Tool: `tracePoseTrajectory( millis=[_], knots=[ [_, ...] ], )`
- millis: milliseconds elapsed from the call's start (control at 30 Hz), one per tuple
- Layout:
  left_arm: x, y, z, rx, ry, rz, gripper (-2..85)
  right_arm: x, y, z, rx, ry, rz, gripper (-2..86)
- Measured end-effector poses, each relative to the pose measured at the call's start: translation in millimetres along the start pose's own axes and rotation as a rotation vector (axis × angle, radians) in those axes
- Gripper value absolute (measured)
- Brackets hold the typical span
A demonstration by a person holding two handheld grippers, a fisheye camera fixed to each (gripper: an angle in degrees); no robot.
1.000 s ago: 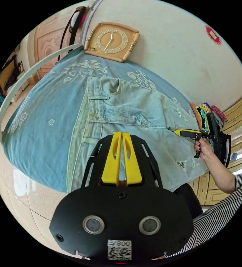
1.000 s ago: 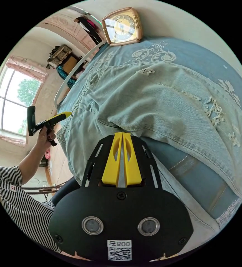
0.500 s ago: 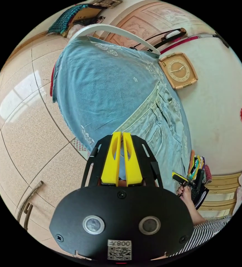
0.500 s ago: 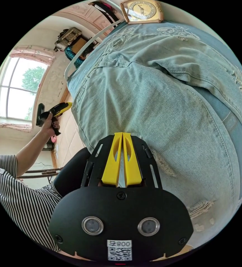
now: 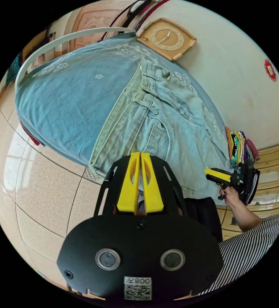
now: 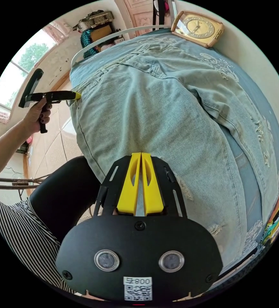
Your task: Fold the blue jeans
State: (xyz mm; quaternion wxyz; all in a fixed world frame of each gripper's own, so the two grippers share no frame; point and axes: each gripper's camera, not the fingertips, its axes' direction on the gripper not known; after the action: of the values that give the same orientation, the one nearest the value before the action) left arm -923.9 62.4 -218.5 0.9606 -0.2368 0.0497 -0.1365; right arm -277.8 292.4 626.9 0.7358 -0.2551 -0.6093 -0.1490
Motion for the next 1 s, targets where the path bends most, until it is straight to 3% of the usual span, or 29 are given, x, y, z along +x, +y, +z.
tracePoseTrajectory(
  millis=[133, 267, 667, 1000],
  knots=[
    [21, -25, -20, 0.092, 0.066, 0.082, 0.9, 25, -4, -14, -0.027, -0.153, 0.055, 0.1],
    [55, -79, -32, 0.135, 0.097, 0.203, 2.5, 60, -2, -46, 0.078, -0.276, 0.088, 0.2],
    [168, -227, 5, 0.028, 0.017, 0.397, 6.4, 178, -13, -100, 0.228, -0.221, 0.236, 0.7],
    [243, -336, 3, -0.052, -0.191, 0.498, 8.9, 235, -108, -134, 0.270, -0.130, 0.111, 5.2]
  ],
)
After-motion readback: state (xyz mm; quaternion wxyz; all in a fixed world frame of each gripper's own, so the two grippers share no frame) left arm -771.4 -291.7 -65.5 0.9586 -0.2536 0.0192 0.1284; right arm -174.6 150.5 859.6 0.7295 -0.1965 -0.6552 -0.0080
